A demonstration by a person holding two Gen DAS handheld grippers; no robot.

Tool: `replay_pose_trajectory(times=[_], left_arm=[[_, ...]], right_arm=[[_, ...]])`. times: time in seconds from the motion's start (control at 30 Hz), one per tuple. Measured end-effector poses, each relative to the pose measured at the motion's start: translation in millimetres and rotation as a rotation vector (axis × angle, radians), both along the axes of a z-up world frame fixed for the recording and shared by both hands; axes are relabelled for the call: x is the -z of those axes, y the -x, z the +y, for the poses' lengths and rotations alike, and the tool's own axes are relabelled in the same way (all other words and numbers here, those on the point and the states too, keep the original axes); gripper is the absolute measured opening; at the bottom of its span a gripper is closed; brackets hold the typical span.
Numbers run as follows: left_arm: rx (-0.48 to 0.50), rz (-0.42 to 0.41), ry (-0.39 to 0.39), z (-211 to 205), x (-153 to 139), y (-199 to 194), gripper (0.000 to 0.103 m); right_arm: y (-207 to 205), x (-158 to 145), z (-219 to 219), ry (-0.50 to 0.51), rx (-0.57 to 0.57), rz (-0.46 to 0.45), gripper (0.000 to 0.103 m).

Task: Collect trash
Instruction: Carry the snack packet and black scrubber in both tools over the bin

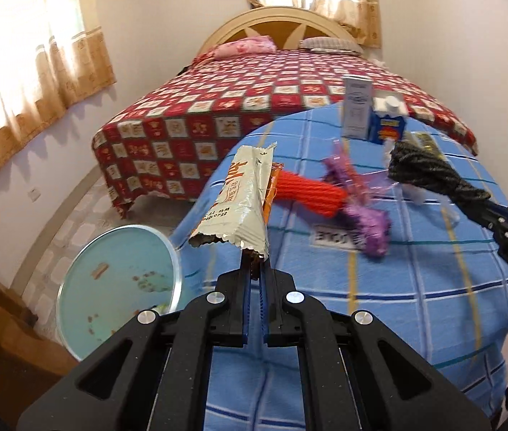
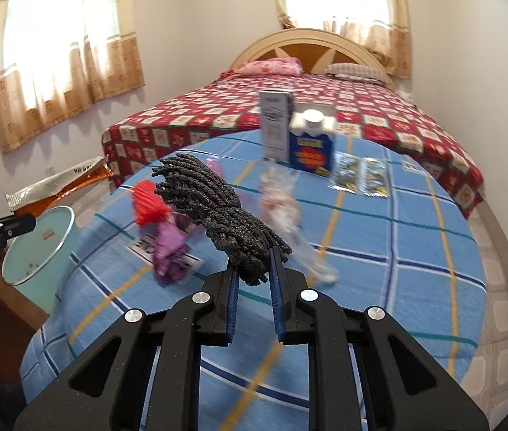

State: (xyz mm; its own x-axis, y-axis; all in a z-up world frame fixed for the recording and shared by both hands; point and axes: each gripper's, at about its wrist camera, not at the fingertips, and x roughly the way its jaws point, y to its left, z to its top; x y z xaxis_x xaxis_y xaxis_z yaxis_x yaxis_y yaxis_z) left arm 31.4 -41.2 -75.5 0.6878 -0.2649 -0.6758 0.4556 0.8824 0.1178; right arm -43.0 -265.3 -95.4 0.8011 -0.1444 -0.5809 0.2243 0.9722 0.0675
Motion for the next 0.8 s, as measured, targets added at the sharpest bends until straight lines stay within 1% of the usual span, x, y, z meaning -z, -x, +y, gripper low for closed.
replay_pose_trajectory(times=[0.27,0.57,0.8], left_arm=[[-0.095,0.0,-0.02,45.5,4.5,-16.6,0.004],[-0.166,-0.005,-0.031,82.1,7.9,-26.1,0.004],[-0.219,0.0,-0.041,110.2,12.4,-34.4,0.004]], right_arm=[[-32.5,-5.4,39.5,0.029,-0.086,-0.004,0.017],[-65.3,-9.5,82.4,0.067,-0.175,-0.005,0.017],[-83.3,-8.3,109.4,0.089,-0.229,0.002,0.017]])
